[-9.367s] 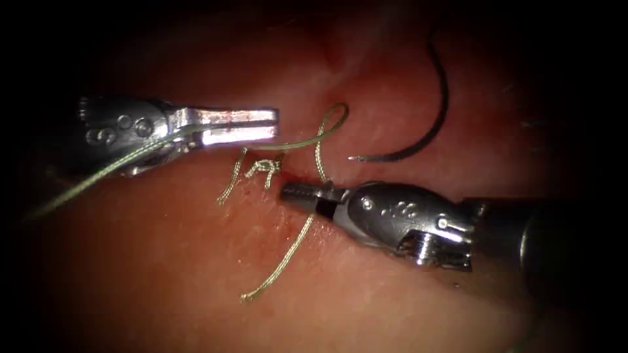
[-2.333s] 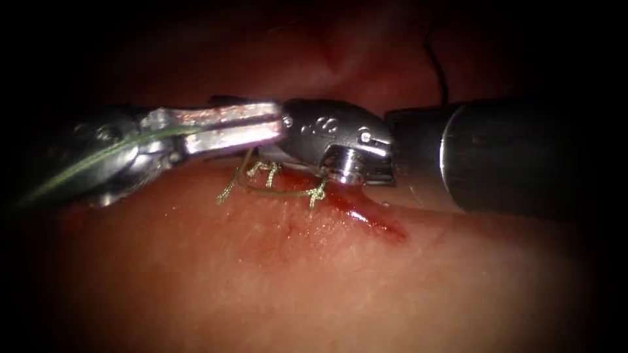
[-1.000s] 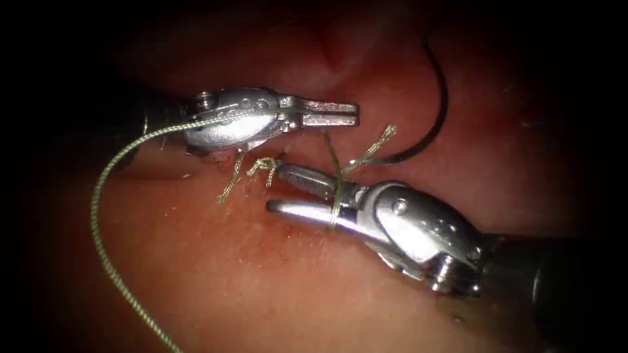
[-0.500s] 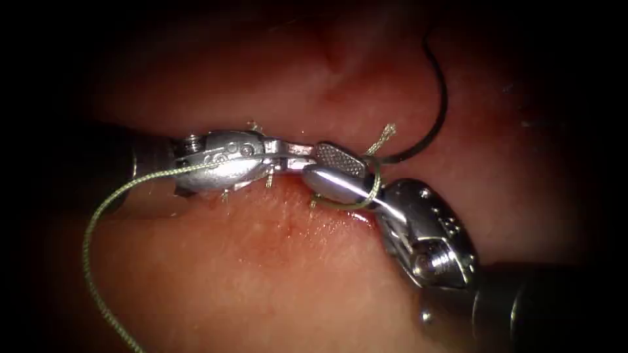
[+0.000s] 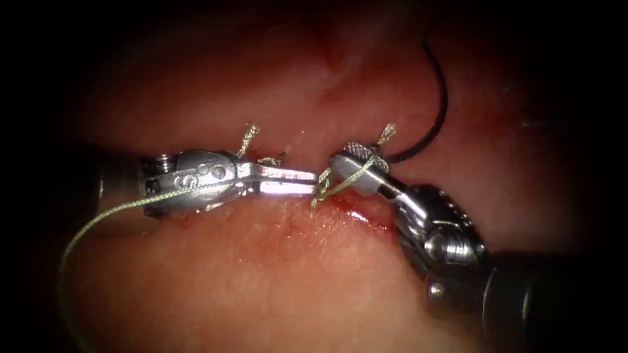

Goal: Wound Closure

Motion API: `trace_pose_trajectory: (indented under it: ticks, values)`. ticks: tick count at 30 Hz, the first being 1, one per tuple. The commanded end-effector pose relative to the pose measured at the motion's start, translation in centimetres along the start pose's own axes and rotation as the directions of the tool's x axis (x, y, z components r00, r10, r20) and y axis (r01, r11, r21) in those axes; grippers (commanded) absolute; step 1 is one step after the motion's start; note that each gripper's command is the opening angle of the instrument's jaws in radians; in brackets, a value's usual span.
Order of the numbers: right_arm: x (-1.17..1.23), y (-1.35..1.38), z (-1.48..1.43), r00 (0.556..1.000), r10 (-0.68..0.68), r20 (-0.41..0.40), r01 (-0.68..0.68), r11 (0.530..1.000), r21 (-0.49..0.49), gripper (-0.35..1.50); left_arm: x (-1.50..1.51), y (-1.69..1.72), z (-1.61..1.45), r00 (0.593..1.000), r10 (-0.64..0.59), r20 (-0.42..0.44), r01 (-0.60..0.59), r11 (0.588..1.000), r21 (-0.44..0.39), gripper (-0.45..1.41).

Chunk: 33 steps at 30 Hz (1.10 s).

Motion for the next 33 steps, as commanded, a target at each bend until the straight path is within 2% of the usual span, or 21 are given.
trace_pose_trajectory:
  ticks: [1,5,9,14,19,24,27,29,33]
  values:
    - [-0.02,0.02,0.10,1.000,0.009,-0.013,-0.009,1.000,-0.011,0.54,-0.05,-0.01,0.07,1.000,0.002,0.001,-0.002,1.000,0.000,-0.45]
    - [0.02,0.02,0.12,0.998,0.045,-0.044,-0.049,0.995,-0.089,0.94,-0.02,0.06,0.11,1.000,0.014,0.015,-0.014,1.000,-0.003,-0.45]
    - [0.00,0.03,0.10,0.999,0.029,-0.041,-0.035,0.984,-0.172,0.97,0.02,0.11,0.16,1.000,0.018,0.020,-0.018,1.000,-0.002,-0.45]
    - [-0.04,0.11,0.12,0.998,0.026,-0.056,-0.038,0.973,-0.226,0.97,0.08,0.13,0.21,1.000,0.020,0.021,-0.020,1.000,-0.005,-0.45]
    - [-0.03,0.11,0.12,0.999,0.031,-0.020,-0.034,0.979,-0.199,0.99,0.10,0.12,0.26,1.000,0.025,0.018,-0.025,1.000,-0.008,-0.45]
    - [0.10,-0.05,0.06,0.992,-0.125,0.024,0.128,0.975,-0.183,1.11,0.18,0.07,0.18,0.999,0.036,0.010,-0.035,0.999,-0.020,-0.45]
    - [0.20,-0.13,0.00,0.955,-0.291,0.064,0.298,0.939,-0.173,1.13,0.28,0.01,0.06,0.999,0.042,0.011,-0.042,0.999,-0.009,-0.45]
    - [0.29,-0.18,-0.03,0.903,-0.419,0.093,0.428,0.892,-0.146,1.13,0.36,-0.02,-0.04,0.999,0.045,0.011,-0.045,0.999,-0.003,-0.45]
    - [0.51,-0.24,-0.08,0.822,-0.557,0.117,0.567,0.820,-0.080,1.13,0.51,-0.02,-0.19,0.998,0.055,0.012,-0.055,0.998,0.005,-0.45]
